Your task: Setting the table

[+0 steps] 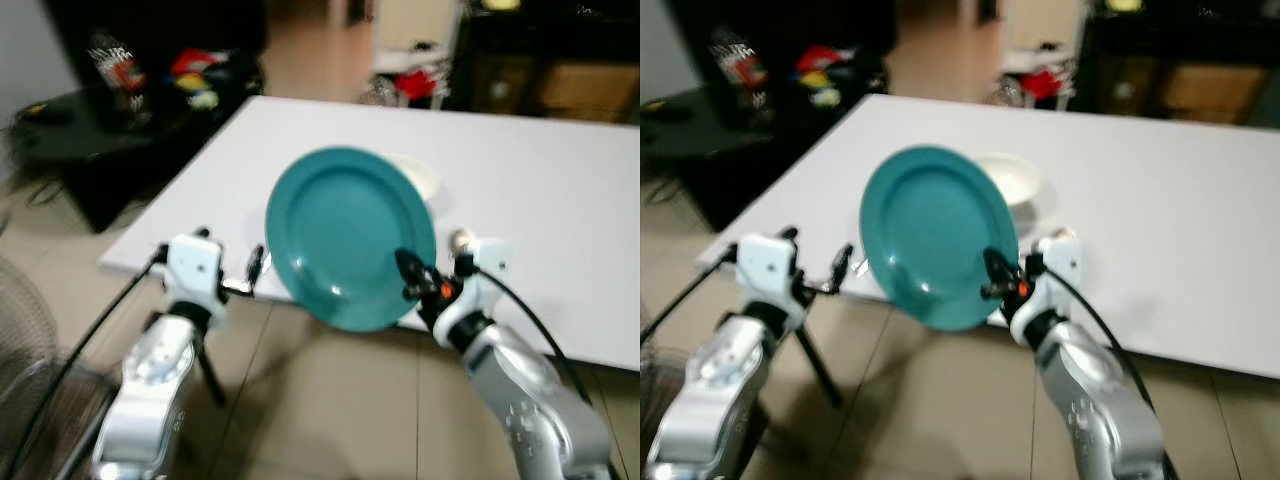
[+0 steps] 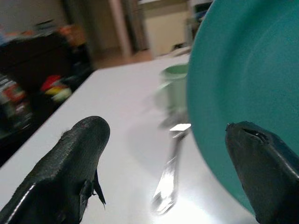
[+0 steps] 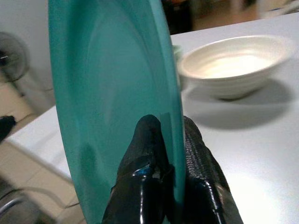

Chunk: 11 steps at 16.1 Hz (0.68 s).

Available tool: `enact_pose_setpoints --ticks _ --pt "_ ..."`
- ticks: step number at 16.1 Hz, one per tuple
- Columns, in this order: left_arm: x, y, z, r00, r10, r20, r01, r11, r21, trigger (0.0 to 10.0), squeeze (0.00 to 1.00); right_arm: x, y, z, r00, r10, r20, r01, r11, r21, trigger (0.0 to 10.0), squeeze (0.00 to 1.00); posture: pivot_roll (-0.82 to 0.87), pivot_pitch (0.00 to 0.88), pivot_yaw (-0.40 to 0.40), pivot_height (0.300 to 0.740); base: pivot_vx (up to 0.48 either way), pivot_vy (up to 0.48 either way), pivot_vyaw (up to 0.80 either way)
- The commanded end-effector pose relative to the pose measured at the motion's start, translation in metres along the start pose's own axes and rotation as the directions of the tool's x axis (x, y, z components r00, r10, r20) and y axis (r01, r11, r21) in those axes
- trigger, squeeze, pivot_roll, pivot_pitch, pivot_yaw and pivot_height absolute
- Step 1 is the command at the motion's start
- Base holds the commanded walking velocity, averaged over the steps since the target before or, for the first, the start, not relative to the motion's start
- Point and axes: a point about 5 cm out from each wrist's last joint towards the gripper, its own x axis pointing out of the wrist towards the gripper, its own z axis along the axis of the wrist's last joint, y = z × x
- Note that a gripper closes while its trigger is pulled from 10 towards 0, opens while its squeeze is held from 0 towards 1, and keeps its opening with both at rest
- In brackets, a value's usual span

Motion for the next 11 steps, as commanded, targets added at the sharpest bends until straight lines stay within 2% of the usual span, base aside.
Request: enact_pose_setpoints --ticks 1,4,5,6,7,8,9,11 --pt "0.003 -0.004 0.004 1.0 -0.017 0.016 0.017 1.0 0.005 10.0 0.0 -0.003 -0.003 0.01 0.999 -0.011 0.05 0.011 1.0 -0.01 10.0 0.0 -0.05 0.0 0.064 0.74 0.337 0.0 0.0" --pt "0.003 -0.005 0.004 0.999 -0.033 0.016 0.033 0.999 0.008 10.0 0.0 -0.003 0.001 0.007 1.0 0.016 0.02 -0.017 0.999 0.03 10.0 0.0 -0.06 0.0 0.065 0.74 0.32 0.0 0.0" --pt "0.0 -0.009 0.003 0.996 -0.092 0.003 0.092 0.996 0.014 10.0 0.0 -0.003 0.004 0.005 0.999 0.036 -0.005 -0.036 0.998 0.048 10.0 0.0 -0.06 0.0 0.065 0.74 0.0 0.0 0.0" --pt "-0.003 -0.016 0.002 0.984 -0.177 -0.014 0.178 0.983 0.051 10.0 0.0 -0.003 0.007 0.005 0.998 0.061 -0.011 -0.06 0.994 0.094 10.0 0.0 -0.05 0.0 0.066 0.74 0.0 0.0 0.0" --pt "-0.004 -0.017 0.002 0.978 -0.208 -0.021 0.208 0.976 0.058 10.0 0.0 -0.003 0.009 0.005 0.997 0.077 -0.017 -0.075 0.989 0.13 10.0 0.0 -0.05 0.0 0.066 0.74 0.0 0.0 0.0" --pt "-0.008 -0.016 0.003 0.966 -0.256 -0.021 0.257 0.961 0.103 10.0 0.0 -0.003 0.011 -0.002 0.989 0.11 -0.099 -0.091 0.98 0.176 10.0 0.0 -0.05 0.0 0.065 0.74 0.0 0.0 0.0" --pt "-0.009 -0.016 0.004 0.963 -0.267 -0.021 0.268 0.956 0.116 10.0 0.0 -0.003 0.011 -0.003 0.986 0.113 -0.12 -0.089 0.978 0.189 10.0 0.0 -0.05 0.0 0.065 0.74 0.0 0.0 0.0" --pt "-0.014 -0.007 0.004 0.95 -0.308 -0.058 0.313 0.944 0.106 10.0 0.0 -0.002 0.015 -0.009 0.963 0.185 -0.197 -0.118 0.944 0.308 10.0 0.0 -0.05 0.0 0.062 0.74 0.0 0.0 0.0"
